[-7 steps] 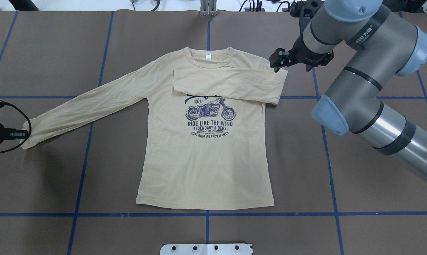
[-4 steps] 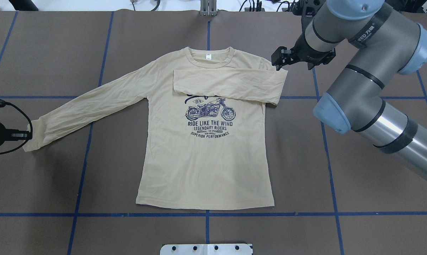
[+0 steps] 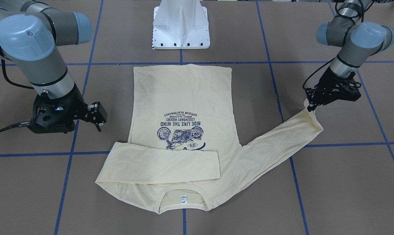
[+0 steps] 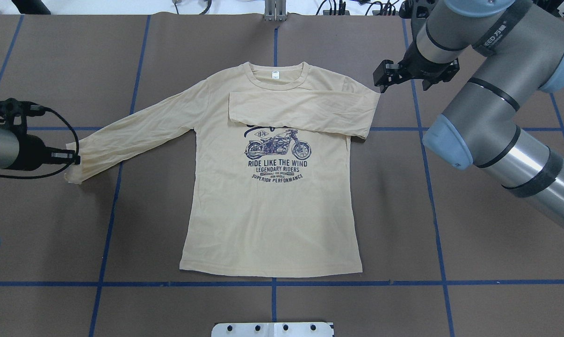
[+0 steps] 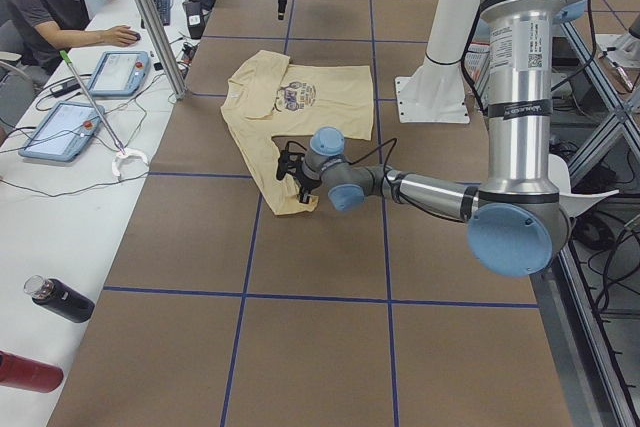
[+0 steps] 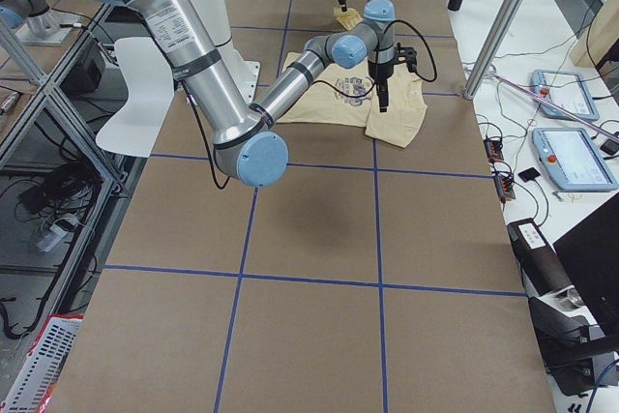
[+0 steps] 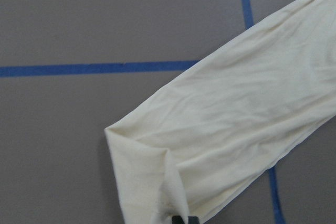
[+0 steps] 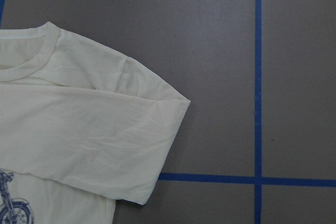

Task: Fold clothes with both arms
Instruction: 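Carry the sleeve with the left gripper across the shirt toward the collar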

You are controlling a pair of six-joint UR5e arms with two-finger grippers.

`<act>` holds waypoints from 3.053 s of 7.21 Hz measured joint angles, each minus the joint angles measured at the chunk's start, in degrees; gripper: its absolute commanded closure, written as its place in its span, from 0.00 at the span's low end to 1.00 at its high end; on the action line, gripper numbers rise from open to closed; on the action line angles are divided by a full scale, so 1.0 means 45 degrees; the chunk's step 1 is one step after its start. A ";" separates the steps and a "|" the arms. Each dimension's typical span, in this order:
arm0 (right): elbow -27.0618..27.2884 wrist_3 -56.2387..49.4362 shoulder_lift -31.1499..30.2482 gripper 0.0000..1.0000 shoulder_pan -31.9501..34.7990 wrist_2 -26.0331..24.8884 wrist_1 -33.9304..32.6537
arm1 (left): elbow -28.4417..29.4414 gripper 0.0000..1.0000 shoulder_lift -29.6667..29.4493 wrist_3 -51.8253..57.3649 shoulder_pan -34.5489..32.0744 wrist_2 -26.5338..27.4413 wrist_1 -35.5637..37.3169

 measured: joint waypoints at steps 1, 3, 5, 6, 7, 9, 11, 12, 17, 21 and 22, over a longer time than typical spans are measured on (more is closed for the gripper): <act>0.0330 -0.0370 -0.0443 0.00 0.0130 0.0019 -0.0138 | 0.0011 1.00 -0.1334 -0.0054 -0.0302 -0.0343 0.1330; 0.1128 -0.1153 -0.1503 0.00 0.0453 0.0162 -0.0276 | 0.0140 1.00 -0.3535 -0.0513 -0.1120 -0.1610 0.2953; 0.1349 -0.1356 -0.1856 0.00 0.0617 0.0319 -0.0300 | 0.0409 1.00 -0.5499 -0.1578 -0.1664 -0.2796 0.3898; 0.1368 -0.1373 -0.1908 0.00 0.0660 0.0382 -0.0302 | 0.0646 1.00 -0.6410 -0.2348 -0.1708 -0.3006 0.4029; 0.1373 -0.1379 -0.1946 0.00 0.0695 0.0443 -0.0303 | 0.0796 1.00 -0.7075 -0.2958 -0.1694 -0.3083 0.4061; 0.1376 -0.1382 -0.2000 0.00 0.0713 0.0503 -0.0303 | 0.1088 1.00 -0.8239 -0.3911 -0.1567 -0.3133 0.4059; 0.1356 -0.1382 -0.2061 0.00 0.0717 0.0515 -0.0303 | 0.1198 1.00 -0.9102 -0.4722 -0.1096 -0.3143 0.4040; 0.1340 -0.1383 -0.2080 0.00 0.0725 0.0516 -0.0304 | 0.1250 1.00 -0.9446 -0.5099 -0.0779 -0.3140 0.4025; 0.1284 -0.1382 -0.2106 0.00 0.0721 0.0498 -0.0303 | 0.3102 1.00 -0.9969 -0.5841 -0.0063 -0.3057 0.2269; 0.1125 -0.1383 -0.2105 0.00 0.0695 0.0466 -0.0264 | 0.5277 1.00 -1.0614 -0.5910 0.0980 -0.2196 0.0154; 0.1073 -0.1383 -0.2104 0.00 0.0688 0.0461 -0.0258 | 0.5694 1.00 -1.0651 -0.5911 0.1437 -0.1600 -0.0398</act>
